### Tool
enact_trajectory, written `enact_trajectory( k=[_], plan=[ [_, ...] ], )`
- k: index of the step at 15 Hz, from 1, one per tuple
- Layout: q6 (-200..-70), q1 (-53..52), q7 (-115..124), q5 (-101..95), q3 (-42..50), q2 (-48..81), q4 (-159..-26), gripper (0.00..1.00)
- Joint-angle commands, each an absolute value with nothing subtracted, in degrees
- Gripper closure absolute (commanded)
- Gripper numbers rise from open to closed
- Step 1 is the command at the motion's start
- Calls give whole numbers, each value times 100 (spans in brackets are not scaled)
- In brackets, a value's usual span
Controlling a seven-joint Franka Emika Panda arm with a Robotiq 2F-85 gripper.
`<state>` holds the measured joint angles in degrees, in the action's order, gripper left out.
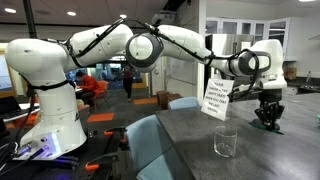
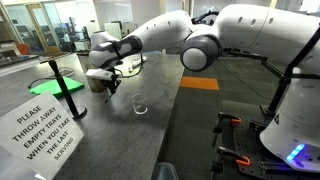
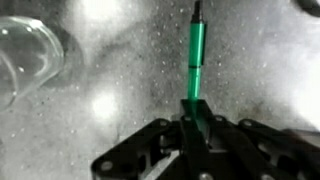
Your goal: Pick up the pen from the table and put in the cup
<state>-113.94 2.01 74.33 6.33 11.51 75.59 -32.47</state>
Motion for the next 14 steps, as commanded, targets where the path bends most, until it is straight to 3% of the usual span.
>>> enact_trajectory(
  k=[1,14],
  plan=[
    [-11106,100,7014,100,1564,7220,-3357,97],
    [-11646,-376,6839,-1118,2231,6715,-3899,97]
  ],
)
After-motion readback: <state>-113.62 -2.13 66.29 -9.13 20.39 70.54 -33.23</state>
